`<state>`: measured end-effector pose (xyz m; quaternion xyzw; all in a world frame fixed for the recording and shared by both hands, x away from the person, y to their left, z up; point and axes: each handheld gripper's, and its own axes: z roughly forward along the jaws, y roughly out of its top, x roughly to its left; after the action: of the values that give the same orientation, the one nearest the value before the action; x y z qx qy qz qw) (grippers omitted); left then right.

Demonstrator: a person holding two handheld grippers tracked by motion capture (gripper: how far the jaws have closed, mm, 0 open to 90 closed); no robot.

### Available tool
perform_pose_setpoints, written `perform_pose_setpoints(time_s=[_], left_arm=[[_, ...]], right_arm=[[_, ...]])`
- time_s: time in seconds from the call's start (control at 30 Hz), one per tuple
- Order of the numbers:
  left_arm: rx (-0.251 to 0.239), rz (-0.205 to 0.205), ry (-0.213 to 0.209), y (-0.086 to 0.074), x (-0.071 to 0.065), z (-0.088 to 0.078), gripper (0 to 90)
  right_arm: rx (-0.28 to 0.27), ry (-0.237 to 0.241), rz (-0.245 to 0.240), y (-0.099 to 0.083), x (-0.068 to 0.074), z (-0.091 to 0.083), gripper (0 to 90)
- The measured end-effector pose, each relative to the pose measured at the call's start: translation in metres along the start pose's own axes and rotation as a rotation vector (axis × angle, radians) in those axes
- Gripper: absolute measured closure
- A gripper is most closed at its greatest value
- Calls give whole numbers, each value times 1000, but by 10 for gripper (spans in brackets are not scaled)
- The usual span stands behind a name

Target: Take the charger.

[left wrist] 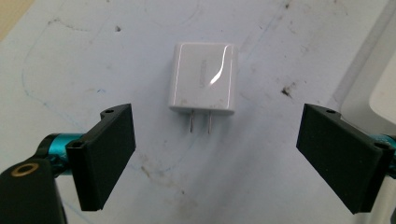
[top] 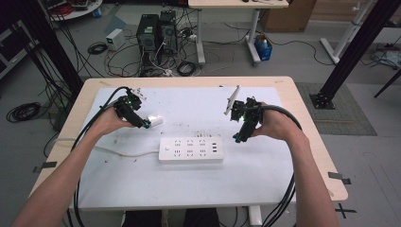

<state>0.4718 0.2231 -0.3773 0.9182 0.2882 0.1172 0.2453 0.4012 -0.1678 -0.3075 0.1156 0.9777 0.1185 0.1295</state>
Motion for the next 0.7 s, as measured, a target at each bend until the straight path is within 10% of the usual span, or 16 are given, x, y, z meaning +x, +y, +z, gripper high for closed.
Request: perform_pose_setpoints(time_s=[0.7], left_arm=[[-42,-92,-39,-1,12,41,118]], right_arm=[[5,-16,-4,-2,7,-3,124]])
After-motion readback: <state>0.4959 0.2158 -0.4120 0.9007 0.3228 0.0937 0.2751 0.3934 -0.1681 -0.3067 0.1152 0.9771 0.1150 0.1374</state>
